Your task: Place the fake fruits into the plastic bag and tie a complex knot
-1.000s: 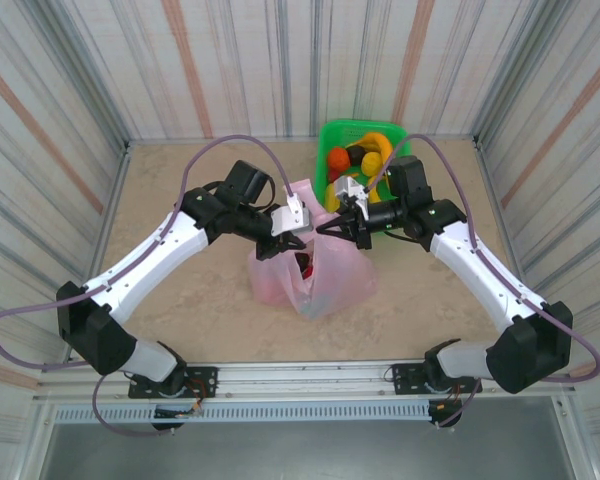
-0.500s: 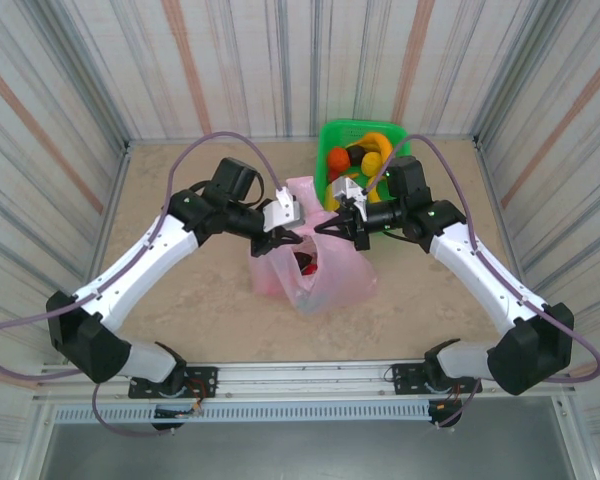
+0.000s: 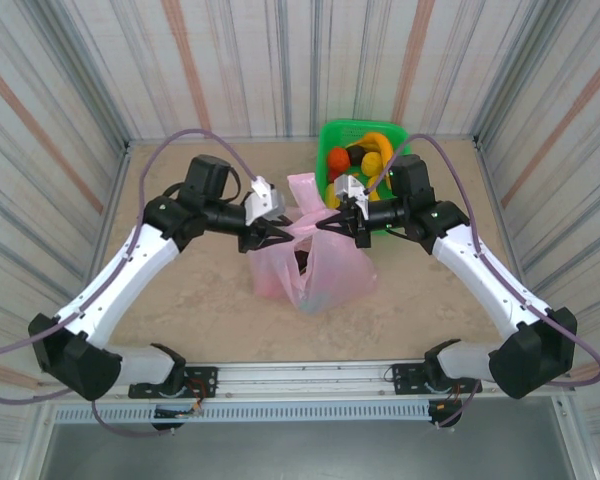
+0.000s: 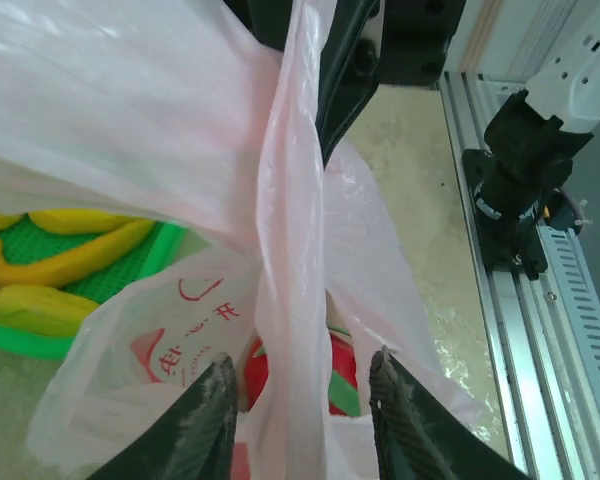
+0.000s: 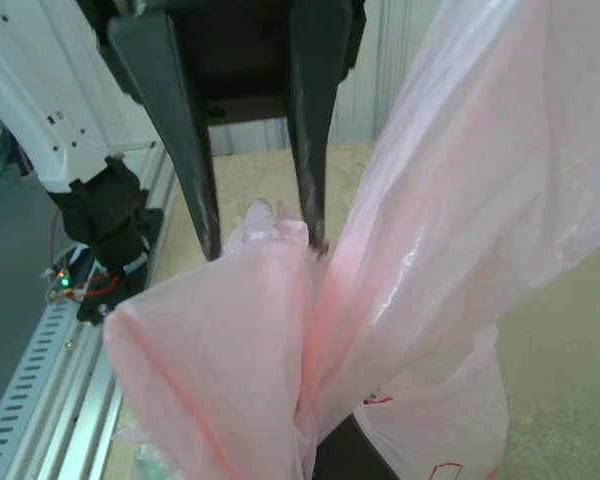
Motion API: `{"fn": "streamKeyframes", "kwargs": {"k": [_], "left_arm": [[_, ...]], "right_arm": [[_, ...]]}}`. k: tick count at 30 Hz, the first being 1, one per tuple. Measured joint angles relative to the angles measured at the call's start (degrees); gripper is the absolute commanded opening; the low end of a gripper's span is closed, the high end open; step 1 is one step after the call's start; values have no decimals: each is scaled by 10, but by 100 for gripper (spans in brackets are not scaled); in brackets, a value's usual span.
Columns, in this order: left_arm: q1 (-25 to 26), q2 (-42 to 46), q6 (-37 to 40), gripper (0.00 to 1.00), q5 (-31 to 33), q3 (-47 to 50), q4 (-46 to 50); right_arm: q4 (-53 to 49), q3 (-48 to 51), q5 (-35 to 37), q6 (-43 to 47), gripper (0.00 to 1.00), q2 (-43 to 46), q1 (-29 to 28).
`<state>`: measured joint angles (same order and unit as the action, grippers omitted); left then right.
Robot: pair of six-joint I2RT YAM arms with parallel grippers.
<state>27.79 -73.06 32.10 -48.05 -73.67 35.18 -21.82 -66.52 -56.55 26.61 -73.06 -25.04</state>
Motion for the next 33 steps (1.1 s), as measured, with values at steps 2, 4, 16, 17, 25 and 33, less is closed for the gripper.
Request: {"fn": "streamKeyframes", "kwargs": {"k": [2, 4, 16, 17, 25, 33], "left_arm": [[-32, 28, -39, 53, -33, 32, -56], [-64, 56, -84, 54, -54, 63, -117], [-106, -12, -287, 63, -10, 77, -323], [-106, -33, -306, 64, -3, 73, -332], [-99, -157, -433, 74, -29, 53, -452], [-45, -188, -466, 83, -82, 23, -522]], "right_arm": [[0, 0, 0, 0, 0, 0, 0], [0, 0, 0, 0, 0, 0, 0], [3, 0, -2, 0, 0, 0, 0], [4, 0, -3, 0, 0, 0, 0], [8, 4, -5, 0, 0, 7, -1], [8, 5, -10, 0, 0, 7, -1]]}}
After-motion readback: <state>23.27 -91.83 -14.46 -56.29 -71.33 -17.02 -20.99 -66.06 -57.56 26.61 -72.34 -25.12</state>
